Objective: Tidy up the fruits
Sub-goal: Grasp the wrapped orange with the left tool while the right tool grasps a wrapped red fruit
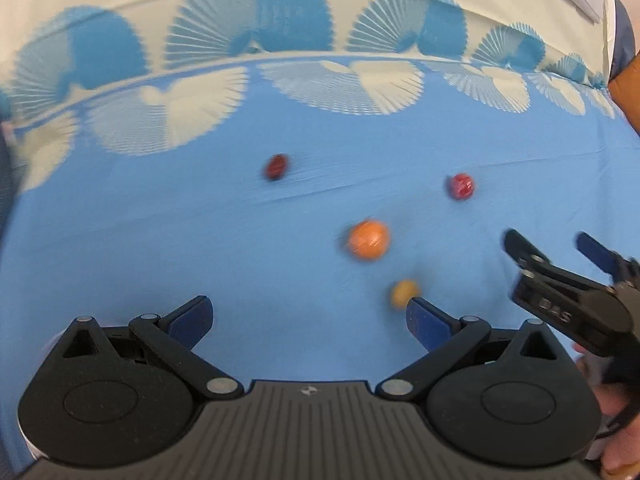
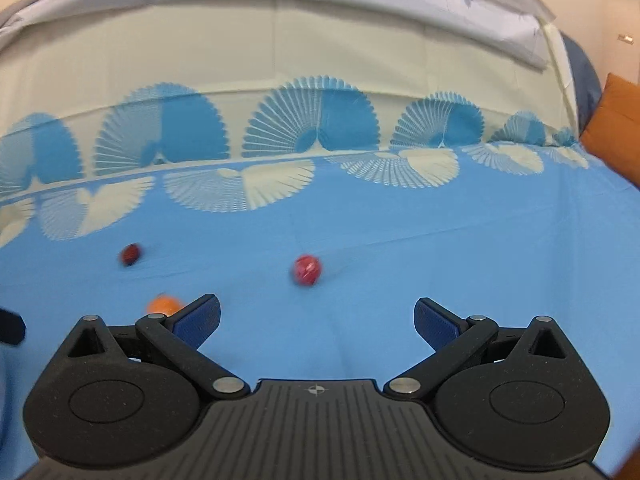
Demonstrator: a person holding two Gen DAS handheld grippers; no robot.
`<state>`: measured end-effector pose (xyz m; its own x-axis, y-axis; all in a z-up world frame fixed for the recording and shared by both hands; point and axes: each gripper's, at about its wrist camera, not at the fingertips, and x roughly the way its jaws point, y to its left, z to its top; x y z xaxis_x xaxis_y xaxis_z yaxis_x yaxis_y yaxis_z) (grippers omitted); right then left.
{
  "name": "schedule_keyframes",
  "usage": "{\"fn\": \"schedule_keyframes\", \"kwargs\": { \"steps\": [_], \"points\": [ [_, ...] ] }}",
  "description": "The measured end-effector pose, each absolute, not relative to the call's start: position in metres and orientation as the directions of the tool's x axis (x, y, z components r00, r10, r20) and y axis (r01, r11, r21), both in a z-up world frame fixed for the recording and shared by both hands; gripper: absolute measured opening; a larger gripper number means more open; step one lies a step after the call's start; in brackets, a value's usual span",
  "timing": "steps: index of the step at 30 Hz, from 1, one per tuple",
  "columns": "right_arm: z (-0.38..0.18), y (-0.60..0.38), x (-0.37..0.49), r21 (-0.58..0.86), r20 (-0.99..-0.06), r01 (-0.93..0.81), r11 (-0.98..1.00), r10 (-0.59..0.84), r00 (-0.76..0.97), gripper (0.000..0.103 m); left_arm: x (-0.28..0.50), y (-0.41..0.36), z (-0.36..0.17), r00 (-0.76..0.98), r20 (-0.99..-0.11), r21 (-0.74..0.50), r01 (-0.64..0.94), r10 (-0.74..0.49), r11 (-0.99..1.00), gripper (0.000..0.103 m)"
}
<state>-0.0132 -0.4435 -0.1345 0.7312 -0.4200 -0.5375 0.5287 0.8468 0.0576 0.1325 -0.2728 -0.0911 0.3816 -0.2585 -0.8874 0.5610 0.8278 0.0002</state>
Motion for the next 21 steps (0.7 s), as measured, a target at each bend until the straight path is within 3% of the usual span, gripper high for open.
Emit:
{"fn": "schedule_keyframes", "kwargs": {
  "steps": [3, 10, 16, 20, 21],
  "points": [
    [-0.156, -0.476, 0.017, 0.076, -0.55, 0.508, 0.858, -0.389, 0.739, 0.102, 0.149, -0.304, -0.12, 0.341, -0.896, -0.029, 0.595, -0.285, 0.803, 0.103],
    [-0.203, -0.523, 0.082, 0.045, -0.6, 0.437, 0.898, -0.326, 0.731, 0.102, 0.188, -0.351, -0.183, 0.315, -0.925, 0.016, 0.594, -0.213, 0.805, 0.103],
    [-0.223, -0.524, 0.104, -0.05, -0.577, 0.415, 0.909, -0.365, 0.731, 0.102, 0.204, -0.357, -0.203, 0.294, -0.941, 0.03, 0.571, -0.169, 0.821, 0.103],
    [-0.224, -0.527, 0.104, -0.038, -0.575, 0.415, 0.909, -0.359, 0.735, 0.102, 0.201, -0.356, -0.203, 0.311, -0.934, 0.036, 0.571, -0.176, 0.82, 0.103],
    [-0.223, -0.526, 0.104, -0.044, -0.573, 0.415, 0.909, -0.364, 0.734, 0.102, 0.201, -0.356, -0.201, 0.315, -0.932, 0.036, 0.569, -0.177, 0.822, 0.098]
  ]
}}
